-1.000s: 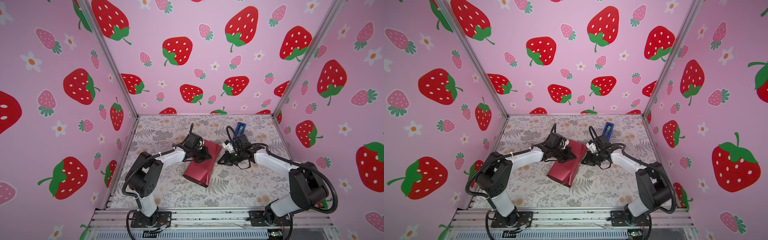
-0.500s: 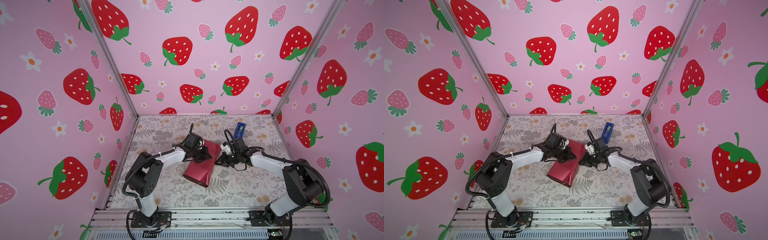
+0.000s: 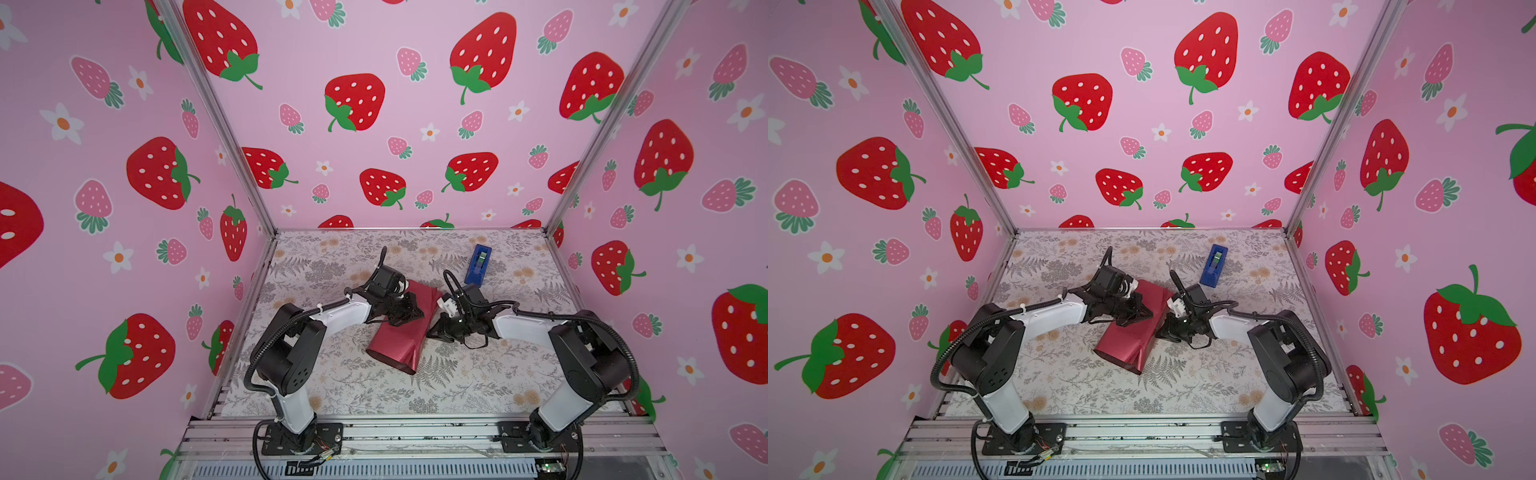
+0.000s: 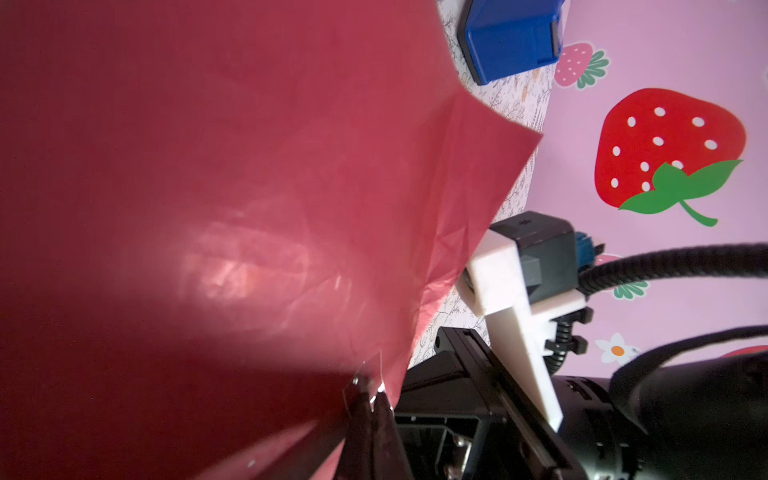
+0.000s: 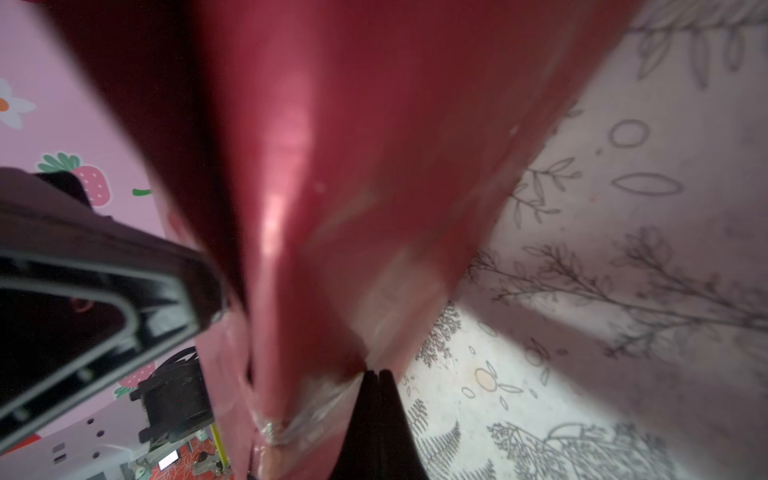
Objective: Wrap the gift box in paper
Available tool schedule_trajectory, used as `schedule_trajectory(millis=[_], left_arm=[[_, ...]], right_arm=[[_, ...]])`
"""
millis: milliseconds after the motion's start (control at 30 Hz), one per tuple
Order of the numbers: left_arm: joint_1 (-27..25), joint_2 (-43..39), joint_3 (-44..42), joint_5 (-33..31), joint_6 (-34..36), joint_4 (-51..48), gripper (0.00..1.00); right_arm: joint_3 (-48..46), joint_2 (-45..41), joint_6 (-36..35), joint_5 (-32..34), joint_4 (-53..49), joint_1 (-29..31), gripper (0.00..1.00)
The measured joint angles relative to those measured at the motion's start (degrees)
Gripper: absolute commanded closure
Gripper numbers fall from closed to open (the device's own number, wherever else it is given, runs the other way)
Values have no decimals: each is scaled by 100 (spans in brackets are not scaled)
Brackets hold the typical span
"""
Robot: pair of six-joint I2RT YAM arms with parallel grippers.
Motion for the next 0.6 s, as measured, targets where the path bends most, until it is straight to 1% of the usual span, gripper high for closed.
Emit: schedule_trajectory(millis=[133,300,400,600], left_arm=[[2,-7,-9,-2,0,4,99],[2,-11,-13,-7,0,2,99],[4,-11,-13,-7,0,2,99],[15,-17,-13,-26,0,-7,99]], right_arm=[[-22,-343,0,352,-315,0,99],[-15,-592,0,483,-404,2,99],[-15,-592,42,439,-372,15,99],[-20,-490,254,114,92,39,99]])
